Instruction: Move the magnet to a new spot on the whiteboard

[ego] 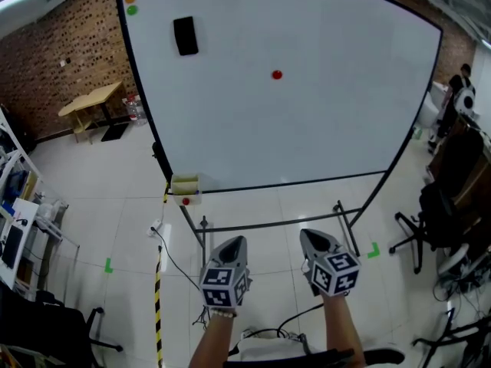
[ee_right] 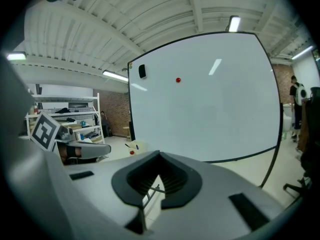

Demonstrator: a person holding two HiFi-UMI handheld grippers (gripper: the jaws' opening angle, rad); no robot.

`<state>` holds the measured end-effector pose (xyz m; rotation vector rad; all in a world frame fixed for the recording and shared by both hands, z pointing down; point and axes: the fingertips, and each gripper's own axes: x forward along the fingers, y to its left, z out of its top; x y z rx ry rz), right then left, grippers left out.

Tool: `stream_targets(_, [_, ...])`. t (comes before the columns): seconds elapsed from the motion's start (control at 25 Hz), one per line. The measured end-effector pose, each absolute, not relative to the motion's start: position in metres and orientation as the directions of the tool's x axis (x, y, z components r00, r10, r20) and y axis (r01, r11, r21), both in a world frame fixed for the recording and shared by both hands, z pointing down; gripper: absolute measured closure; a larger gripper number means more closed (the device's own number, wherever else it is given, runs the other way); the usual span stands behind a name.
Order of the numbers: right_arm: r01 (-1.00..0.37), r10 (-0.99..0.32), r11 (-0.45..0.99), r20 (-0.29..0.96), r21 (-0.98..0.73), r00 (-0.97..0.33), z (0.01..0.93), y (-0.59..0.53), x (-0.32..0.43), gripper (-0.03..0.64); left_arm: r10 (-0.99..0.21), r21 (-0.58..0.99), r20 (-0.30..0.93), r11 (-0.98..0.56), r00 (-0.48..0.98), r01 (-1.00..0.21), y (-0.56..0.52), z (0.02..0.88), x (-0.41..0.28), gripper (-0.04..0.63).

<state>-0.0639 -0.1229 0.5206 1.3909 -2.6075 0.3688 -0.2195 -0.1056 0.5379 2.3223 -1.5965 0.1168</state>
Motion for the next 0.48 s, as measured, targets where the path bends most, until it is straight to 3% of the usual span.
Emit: stream_targets(0.48, [-0.821, -0.789, 0.551, 0.228, -0.147, -0.571, 0.505, -0.107, -0.024, 0.606, -0.898, 0.210, 0.226, -0.333, 0.377, -0.919, -0.092, 0.521, -0.169, 0.595])
